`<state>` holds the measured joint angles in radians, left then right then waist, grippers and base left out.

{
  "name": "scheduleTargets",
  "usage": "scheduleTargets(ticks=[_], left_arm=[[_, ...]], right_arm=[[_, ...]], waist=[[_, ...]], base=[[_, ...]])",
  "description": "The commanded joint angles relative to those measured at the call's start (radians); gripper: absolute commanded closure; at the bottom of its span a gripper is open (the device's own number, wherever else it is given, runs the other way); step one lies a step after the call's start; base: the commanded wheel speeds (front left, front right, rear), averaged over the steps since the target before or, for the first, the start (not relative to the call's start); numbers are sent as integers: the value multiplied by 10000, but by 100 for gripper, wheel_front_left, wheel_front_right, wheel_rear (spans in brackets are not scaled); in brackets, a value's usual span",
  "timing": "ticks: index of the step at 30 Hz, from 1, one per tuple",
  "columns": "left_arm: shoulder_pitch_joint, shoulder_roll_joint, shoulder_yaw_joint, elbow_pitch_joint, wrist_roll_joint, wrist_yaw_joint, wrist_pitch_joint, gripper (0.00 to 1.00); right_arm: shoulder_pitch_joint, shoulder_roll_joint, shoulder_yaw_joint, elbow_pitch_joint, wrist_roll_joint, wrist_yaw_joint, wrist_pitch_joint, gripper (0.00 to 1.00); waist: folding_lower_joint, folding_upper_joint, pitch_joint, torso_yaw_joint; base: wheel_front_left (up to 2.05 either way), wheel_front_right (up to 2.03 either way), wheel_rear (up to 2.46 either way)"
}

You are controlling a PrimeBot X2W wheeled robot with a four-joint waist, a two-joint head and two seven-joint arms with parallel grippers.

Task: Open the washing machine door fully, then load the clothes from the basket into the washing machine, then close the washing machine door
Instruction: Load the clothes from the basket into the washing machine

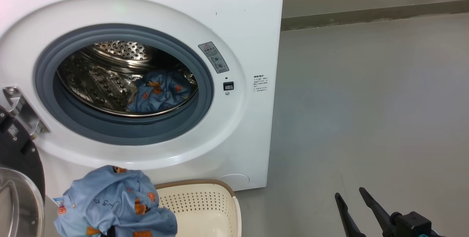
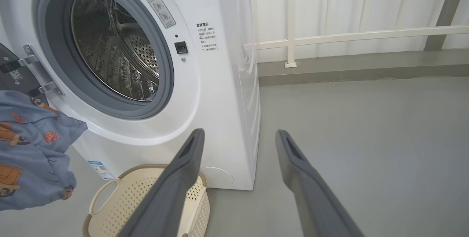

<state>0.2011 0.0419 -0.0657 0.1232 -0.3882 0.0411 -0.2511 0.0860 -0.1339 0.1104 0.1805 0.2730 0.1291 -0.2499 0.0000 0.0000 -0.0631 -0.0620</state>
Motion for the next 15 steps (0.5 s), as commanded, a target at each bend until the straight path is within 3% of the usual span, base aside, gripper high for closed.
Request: scheduleTargets(ticks=[1,15], left_arm=[[-206,84,366,-335,143,40,-106,100],[-428,84,279,-433,293,-27,-107,100]], right_arm=[[-179,-71,194,-238,-132,16,-119,0],[-260,-5,201,-256,-127,16,-119,0]], waist=[[0,0,14,-6],[0,0,256,-224]], base=[[0,0,0],[0,0,0]])
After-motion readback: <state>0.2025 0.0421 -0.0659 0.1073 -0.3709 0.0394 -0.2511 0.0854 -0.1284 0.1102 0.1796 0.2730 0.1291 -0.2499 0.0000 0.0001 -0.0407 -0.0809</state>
